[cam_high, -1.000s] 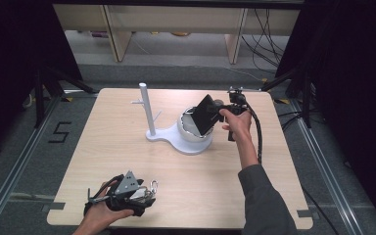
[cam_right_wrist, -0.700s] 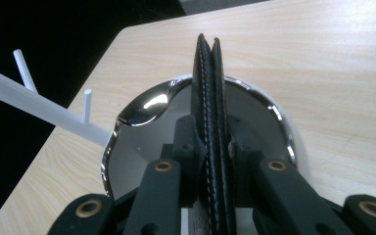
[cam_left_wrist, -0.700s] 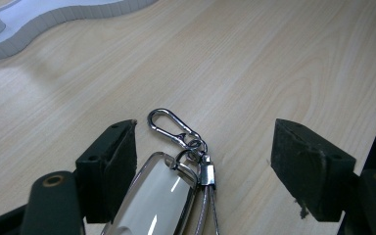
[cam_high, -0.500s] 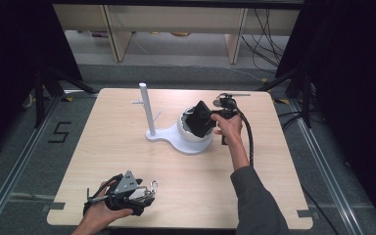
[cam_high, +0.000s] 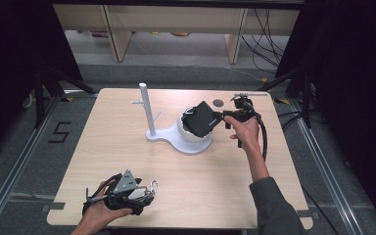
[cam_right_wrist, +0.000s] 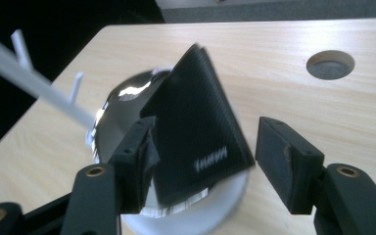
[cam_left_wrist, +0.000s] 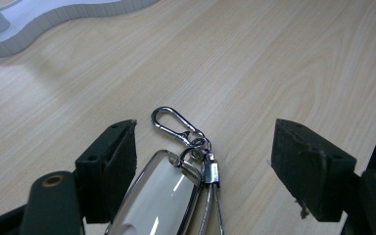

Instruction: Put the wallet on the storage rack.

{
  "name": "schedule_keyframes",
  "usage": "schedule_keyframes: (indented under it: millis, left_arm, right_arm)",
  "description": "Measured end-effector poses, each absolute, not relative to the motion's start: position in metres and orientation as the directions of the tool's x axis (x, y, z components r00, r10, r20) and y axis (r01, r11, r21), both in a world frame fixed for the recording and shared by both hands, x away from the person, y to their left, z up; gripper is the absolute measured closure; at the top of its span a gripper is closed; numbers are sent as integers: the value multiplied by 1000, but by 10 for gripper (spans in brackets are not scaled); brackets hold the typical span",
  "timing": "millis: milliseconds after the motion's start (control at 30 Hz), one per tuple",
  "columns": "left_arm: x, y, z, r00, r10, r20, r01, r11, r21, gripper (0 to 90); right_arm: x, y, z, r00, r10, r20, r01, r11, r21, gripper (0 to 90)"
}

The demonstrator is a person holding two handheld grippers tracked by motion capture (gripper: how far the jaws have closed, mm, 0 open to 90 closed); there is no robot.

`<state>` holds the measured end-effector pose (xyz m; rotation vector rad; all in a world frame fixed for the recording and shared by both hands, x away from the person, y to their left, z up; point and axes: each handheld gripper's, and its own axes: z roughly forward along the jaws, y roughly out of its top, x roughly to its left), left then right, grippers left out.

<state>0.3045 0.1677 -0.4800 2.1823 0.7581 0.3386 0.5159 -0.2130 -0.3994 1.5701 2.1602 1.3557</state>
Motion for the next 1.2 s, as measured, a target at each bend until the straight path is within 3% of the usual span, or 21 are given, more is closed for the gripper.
schedule_keyframes:
  millis: [333,833,1167,1200]
  left_arm:
    - [306,169,-480,787,616,10,401,-525,750,249]
    - [309,170,-480,782,624,4,410,-518,751,248]
    - [313,170,-482,790,612,23,399,-543,739,247]
    - [313,169,-483,787,617,19,401,-534,745,246]
  right_arm:
    - [451,-234,-400,-542,784,303,617,127,777,399]
    - [417,-225,-416,-586,758,286,611,181,770,397]
    - [404,-213,-430,-561,764,320,644,160,748,283]
    - [402,-214,-433,-579,769,272,627,206,751,254]
